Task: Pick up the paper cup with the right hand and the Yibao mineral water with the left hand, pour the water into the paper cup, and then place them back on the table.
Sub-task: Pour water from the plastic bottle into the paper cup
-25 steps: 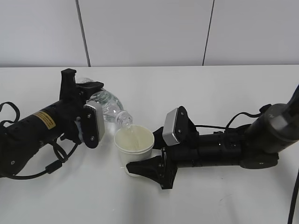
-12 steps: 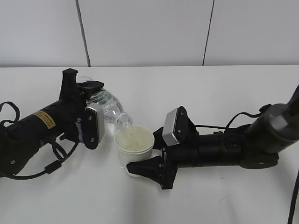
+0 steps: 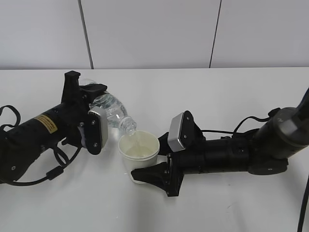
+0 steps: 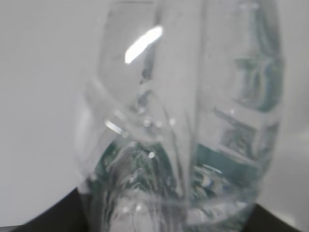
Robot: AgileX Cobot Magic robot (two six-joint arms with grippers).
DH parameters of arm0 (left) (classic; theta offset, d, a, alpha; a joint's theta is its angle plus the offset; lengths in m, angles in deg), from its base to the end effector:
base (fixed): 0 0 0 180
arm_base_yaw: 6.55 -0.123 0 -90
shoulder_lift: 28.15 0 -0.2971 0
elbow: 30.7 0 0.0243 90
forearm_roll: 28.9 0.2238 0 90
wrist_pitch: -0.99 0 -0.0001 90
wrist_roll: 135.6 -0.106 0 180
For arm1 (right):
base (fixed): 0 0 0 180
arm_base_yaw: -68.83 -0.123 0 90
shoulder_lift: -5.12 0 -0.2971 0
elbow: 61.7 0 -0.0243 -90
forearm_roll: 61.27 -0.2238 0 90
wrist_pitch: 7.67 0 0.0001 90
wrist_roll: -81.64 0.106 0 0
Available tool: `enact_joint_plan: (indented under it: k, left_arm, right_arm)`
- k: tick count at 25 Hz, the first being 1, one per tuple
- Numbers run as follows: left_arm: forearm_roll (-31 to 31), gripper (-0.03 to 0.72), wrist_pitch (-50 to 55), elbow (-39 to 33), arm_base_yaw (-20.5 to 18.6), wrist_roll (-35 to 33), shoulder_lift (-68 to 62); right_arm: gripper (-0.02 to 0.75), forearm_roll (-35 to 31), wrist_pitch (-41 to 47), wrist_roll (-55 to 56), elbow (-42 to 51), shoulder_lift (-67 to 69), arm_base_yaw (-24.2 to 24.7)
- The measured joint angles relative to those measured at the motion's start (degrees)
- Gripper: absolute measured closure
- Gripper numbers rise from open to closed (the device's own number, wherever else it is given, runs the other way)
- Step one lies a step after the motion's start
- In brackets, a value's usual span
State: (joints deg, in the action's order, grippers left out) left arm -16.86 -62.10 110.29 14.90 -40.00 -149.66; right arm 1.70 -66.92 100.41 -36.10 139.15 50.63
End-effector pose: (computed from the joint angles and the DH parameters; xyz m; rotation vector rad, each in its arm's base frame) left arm 0.3241 -0.1485 0.1589 1.5309 0.8715 0.7232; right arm 0.3213 0.1910 0.0988 -1.2028 1.6165 0.8309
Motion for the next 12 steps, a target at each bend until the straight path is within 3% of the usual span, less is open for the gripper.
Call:
enact_joint_plan:
  k: [12]
  left_arm:
    - [0.00,0.351,-0.35,0.00,0.00,-0.15,0.00]
  right_arm:
    - [0.178,0.00,0.36,0.00,0.00,0.00,0.00]
